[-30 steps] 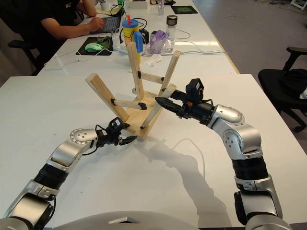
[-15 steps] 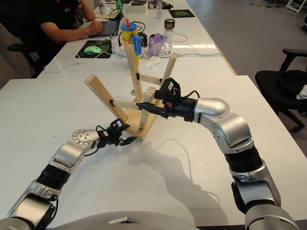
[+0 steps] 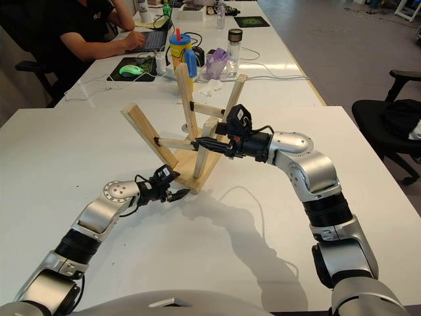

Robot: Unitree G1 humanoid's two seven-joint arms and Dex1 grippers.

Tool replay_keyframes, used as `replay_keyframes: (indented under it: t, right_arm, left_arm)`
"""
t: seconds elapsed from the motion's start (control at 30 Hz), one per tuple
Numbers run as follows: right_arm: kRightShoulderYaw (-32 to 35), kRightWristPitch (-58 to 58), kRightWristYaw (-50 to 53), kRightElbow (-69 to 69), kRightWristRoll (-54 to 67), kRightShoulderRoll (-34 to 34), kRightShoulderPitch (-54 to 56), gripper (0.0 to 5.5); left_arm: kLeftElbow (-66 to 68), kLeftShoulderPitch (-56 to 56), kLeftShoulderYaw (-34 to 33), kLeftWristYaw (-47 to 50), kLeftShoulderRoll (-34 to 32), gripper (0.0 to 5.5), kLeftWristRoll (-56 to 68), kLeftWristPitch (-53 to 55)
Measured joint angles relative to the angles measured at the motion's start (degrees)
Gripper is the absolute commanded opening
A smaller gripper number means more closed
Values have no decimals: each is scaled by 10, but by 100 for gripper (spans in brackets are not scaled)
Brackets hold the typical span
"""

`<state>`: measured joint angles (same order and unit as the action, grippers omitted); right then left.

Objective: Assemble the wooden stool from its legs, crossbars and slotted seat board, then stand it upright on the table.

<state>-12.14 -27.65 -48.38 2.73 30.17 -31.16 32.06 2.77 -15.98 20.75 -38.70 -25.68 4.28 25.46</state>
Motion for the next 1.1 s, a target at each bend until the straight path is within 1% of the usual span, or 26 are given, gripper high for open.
replay_keyframes:
  t: [0.3,0.43,0.53,0.6,0.67,0.7,0.77,0.87,0.93,0.97,1.03,1.1]
  right_arm:
    - [-11,42,-3,-7,-10,3,-6,204]
    - [-19,43,-4,-17,-11,5,6,204]
    - [-19,43,-3,-18,-11,6,6,204]
    - [-17,43,-2,-17,-10,6,5,204]
    - [-16,42,-2,-15,-7,6,3,204]
    - [-17,42,-2,-16,-7,4,1,204]
    - [-18,42,0,-19,-7,3,1,204]
    - [-21,42,0,-20,-7,3,4,204]
    - [-23,42,0,-21,-7,3,6,204]
    - [-24,42,0,-23,-7,4,6,204]
    - [-26,43,0,-24,-6,6,12,204]
    - [-32,44,0,-35,-7,7,15,204]
  left_arm:
    - [-1,10,-19,8,21,349,4,4]
    - [-25,46,-51,25,34,349,20,-16]
    - [-82,108,-90,34,43,349,43,-86]
    - [-120,123,-133,70,43,349,30,-175]
    - [-166,123,-166,118,42,349,-15,-267]
    - [-201,117,-187,159,43,349,-55,-318]
    - [-231,70,-204,207,41,349,-114,-342]
    - [-235,-13,-189,234,44,349,-192,-316]
    - [-225,-54,-153,239,52,349,-246,-294]
    - [-195,-66,-117,231,51,349,-293,-275]
    - [-112,-53,-36,178,44,349,-359,-228]
    - [-97,-47,-2,171,34,349,-395,-214]
